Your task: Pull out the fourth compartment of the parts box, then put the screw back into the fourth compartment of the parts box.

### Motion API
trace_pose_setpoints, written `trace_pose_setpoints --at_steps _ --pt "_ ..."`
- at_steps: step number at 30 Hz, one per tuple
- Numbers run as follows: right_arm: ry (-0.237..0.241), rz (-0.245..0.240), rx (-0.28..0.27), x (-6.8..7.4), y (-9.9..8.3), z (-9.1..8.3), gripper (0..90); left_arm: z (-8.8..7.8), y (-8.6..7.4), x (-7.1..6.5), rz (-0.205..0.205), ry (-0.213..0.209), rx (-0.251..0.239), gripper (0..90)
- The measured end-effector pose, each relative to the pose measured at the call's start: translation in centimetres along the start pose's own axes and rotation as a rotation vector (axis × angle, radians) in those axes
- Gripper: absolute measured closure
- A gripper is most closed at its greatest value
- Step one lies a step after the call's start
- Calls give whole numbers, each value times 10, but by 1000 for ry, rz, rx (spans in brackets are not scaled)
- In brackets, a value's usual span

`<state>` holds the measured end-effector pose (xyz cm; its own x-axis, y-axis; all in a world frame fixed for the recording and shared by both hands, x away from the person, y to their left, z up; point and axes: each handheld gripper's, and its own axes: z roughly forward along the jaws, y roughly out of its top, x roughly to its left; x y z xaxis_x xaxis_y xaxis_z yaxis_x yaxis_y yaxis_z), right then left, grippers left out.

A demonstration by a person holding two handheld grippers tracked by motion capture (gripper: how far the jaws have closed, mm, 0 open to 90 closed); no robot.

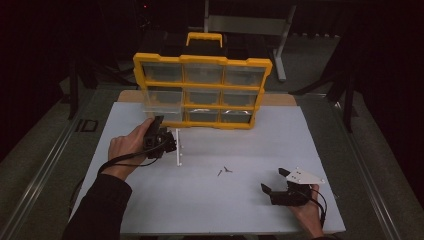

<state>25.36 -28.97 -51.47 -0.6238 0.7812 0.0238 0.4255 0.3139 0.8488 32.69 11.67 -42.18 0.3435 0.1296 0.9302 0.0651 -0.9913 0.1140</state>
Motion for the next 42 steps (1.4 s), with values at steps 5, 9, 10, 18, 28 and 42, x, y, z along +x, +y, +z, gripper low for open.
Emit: trace_pose_setpoints --at_steps 5,9,10,18,28,42 --pt "1 3 -5 0 0 0 107 0 -1 -4 -44 -36 -4 502" --pt "1 3 -5 0 1 0 107 1 -4 -7 -141 -110 -12 487" --pt "1 2 -5 0 1 0 107 2 -5 -8 -164 -125 -11 478" --pt "8 11 -10 -2 1 0 107 1 -16 -10 -350 -227 -12 433" --pt "18 9 -13 -1 2 3 107 -2 -36 -20 -681 -411 -52 365" --pt "18 15 -14 -1 3 3 107 -6 -73 -42 -1063 -539 -106 246"
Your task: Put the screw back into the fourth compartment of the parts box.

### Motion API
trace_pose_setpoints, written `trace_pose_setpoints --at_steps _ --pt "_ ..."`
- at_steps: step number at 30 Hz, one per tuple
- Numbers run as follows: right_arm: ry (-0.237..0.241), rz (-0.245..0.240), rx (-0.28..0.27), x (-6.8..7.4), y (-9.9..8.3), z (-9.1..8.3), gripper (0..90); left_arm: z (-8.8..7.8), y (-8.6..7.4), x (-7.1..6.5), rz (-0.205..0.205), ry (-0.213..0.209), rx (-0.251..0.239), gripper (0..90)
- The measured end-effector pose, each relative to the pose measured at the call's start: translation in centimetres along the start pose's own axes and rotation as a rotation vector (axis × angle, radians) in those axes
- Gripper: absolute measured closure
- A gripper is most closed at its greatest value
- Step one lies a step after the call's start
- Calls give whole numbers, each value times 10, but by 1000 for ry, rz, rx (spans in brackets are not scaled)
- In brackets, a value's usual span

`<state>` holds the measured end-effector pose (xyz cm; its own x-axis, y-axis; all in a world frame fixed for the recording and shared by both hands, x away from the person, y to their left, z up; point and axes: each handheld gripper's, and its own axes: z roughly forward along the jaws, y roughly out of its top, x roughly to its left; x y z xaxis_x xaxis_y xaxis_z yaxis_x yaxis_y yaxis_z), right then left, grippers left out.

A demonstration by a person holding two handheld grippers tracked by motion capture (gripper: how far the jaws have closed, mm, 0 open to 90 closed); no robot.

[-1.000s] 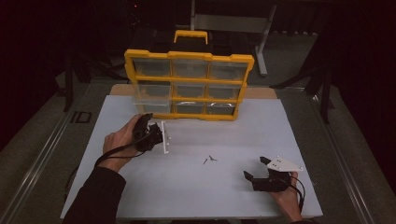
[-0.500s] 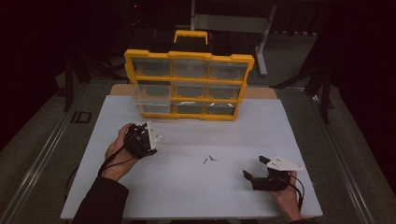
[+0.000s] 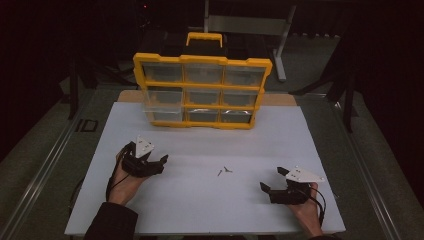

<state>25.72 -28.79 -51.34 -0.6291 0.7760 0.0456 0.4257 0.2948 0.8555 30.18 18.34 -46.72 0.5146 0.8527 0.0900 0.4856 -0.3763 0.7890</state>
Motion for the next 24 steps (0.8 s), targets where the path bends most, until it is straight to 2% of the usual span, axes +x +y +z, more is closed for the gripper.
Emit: trace_pose_setpoints --at_steps 8,12,16,17,19,20,24 --pt "-1 3 0 0 0 0 107 -7 -22 1 -62 -24 -42 190" --pt "-2 3 1 0 0 -1 107 -11 -27 4 -88 -48 -79 152" --pt "-4 3 -2 0 0 -1 107 -14 -33 6 -110 -61 -87 115" --pt "-4 4 -4 0 0 -1 107 -15 -36 8 -127 -73 -84 115" --pt "-1 3 -6 0 1 -2 107 -18 -38 11 -141 -104 -103 50" --pt "1 1 -7 1 1 -2 107 -20 -39 12 -143 -116 -113 5" --pt "1 1 -2 1 1 -1 107 -26 -44 13 -116 -91 -144 1"
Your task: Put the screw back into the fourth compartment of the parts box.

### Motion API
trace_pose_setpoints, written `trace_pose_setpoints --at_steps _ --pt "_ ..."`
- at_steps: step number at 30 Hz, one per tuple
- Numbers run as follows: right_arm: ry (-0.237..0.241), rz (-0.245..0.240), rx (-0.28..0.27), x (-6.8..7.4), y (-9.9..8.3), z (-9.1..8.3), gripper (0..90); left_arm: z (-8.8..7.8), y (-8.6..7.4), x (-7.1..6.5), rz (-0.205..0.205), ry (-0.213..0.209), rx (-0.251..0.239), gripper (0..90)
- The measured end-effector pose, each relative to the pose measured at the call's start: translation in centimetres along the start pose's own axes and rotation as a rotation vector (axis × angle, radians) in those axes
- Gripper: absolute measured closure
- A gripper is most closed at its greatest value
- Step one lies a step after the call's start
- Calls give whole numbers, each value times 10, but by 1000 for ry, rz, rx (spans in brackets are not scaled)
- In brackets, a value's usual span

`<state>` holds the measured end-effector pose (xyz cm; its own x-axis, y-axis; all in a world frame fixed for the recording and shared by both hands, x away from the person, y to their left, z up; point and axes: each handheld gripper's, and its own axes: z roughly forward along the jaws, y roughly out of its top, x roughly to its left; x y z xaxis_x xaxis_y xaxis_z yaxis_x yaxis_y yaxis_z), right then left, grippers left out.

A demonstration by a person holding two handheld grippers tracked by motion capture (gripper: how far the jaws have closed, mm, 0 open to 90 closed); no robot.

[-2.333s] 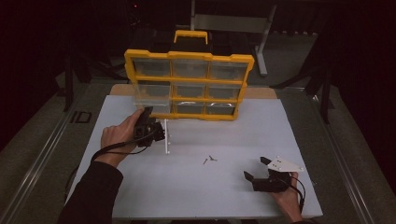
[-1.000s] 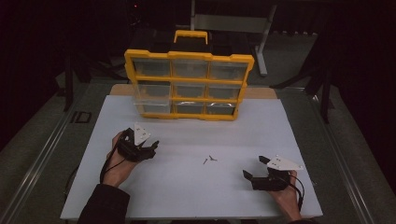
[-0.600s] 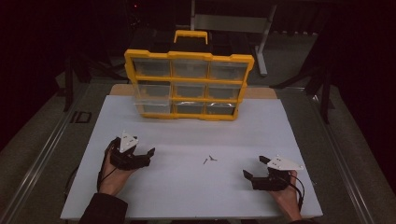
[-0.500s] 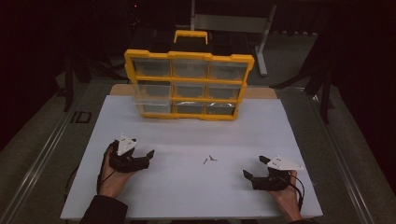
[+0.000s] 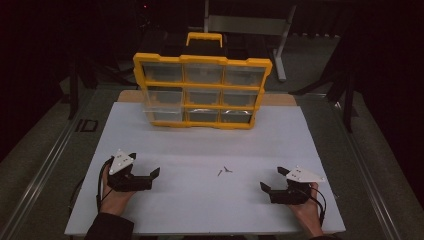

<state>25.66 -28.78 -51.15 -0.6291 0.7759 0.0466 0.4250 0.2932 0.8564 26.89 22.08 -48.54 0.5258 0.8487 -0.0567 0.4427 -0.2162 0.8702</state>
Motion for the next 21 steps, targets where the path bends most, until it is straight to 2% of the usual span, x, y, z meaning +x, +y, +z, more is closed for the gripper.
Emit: trace_pose_setpoints --at_steps 5,10,13,17,21 --pt "-3 5 4 0 0 0 107 -4 -4 1 12 14 -4 0" --pt "2 15 9 0 1 0 107 -6 -4 -2 25 6 -23 0" --pt "1 23 5 0 2 1 107 -5 -4 -2 24 -3 -12 0" --pt "4 43 8 -1 8 2 109 -4 -4 0 16 2 -13 0" --pt "27 37 20 0 19 3 109 -4 -5 0 18 5 -8 0"
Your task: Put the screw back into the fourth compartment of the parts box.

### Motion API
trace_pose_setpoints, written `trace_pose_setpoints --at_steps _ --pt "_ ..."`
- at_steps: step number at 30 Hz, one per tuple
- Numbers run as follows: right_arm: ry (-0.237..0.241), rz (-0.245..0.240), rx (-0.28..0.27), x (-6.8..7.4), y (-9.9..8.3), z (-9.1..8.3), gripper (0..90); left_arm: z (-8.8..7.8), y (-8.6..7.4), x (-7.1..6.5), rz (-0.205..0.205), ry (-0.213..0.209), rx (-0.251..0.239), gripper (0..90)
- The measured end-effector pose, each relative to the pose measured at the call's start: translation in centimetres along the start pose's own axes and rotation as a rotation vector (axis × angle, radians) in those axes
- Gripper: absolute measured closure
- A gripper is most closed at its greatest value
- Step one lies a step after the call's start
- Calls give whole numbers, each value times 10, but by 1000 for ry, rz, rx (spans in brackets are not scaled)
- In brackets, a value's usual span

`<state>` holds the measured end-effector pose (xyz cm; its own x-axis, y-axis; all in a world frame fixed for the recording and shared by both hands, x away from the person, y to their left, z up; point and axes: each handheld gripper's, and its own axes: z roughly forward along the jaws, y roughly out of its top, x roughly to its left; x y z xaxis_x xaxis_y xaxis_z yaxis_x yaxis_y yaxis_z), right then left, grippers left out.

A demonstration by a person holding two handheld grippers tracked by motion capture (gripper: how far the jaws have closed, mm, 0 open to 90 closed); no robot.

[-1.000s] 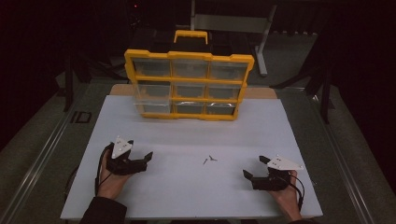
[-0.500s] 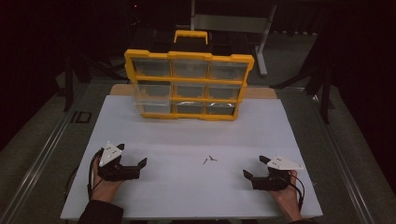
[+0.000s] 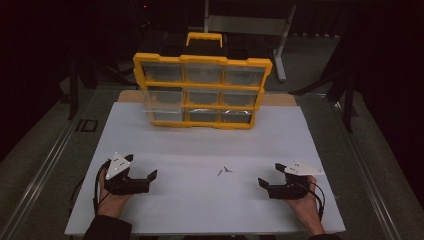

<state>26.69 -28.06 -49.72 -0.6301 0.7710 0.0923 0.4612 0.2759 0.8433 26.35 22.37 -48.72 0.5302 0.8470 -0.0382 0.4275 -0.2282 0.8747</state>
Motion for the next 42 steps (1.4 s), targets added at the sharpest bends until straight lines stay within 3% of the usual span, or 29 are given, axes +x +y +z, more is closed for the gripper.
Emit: trace_pose_setpoints --at_steps 9,19,26,34,42 --pt "40 -49 64 8 33 21 112 -4 -3 -2 14 14 6 0" --pt "75 -112 152 24 66 57 122 -4 -4 -2 19 10 10 0" --pt "96 -141 223 32 79 84 158 -2 -4 -2 24 8 17 0" --pt "92 -161 326 36 85 107 278 -2 -5 -2 25 9 22 0" --pt "97 -173 391 39 88 124 361 -2 -5 -2 23 7 24 0"
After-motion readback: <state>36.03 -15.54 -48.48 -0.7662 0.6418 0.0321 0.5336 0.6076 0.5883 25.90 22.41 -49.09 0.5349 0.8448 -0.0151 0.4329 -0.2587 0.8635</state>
